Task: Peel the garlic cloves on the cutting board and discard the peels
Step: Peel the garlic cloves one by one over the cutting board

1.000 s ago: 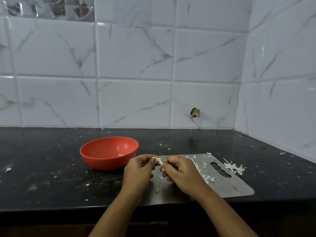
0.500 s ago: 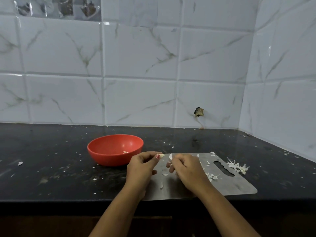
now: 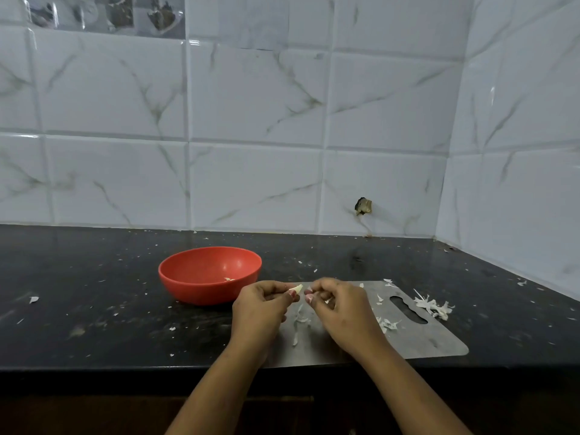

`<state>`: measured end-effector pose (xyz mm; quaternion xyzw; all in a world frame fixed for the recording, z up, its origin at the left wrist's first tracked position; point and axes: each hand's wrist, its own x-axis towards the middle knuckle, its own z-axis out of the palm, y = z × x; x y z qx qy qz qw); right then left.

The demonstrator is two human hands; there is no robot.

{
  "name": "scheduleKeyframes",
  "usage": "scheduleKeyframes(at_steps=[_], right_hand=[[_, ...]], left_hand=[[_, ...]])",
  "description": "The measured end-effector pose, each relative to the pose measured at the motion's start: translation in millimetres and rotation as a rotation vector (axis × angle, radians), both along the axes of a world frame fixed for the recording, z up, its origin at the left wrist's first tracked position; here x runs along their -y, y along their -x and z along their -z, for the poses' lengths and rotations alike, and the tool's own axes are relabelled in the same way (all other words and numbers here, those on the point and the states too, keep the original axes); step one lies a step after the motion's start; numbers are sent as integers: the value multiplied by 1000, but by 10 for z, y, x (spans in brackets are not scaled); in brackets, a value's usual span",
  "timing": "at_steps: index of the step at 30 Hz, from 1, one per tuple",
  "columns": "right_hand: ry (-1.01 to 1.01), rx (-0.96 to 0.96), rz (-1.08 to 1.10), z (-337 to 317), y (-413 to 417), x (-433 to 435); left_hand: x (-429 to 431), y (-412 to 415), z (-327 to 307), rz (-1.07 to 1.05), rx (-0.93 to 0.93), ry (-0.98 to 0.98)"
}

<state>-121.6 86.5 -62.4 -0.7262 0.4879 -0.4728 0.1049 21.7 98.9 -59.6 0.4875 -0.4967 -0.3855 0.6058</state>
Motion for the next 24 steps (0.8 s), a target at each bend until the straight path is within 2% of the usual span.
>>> scheduleKeyframes(at_steps=[4,8,12,24], right_hand=[[-73,224,-139,-45,10,-35],[-107,298,-182,-60,25,-49],[-98,307,-221,-73,31,-65],[-17,266,-130,-24,48,8]], left_hand=[[-28,3,-7,84,60,24],[-45,13,-30,108,91,31],[-39,7,-34,77,104,22],[-58,14,-44,89,136,9]])
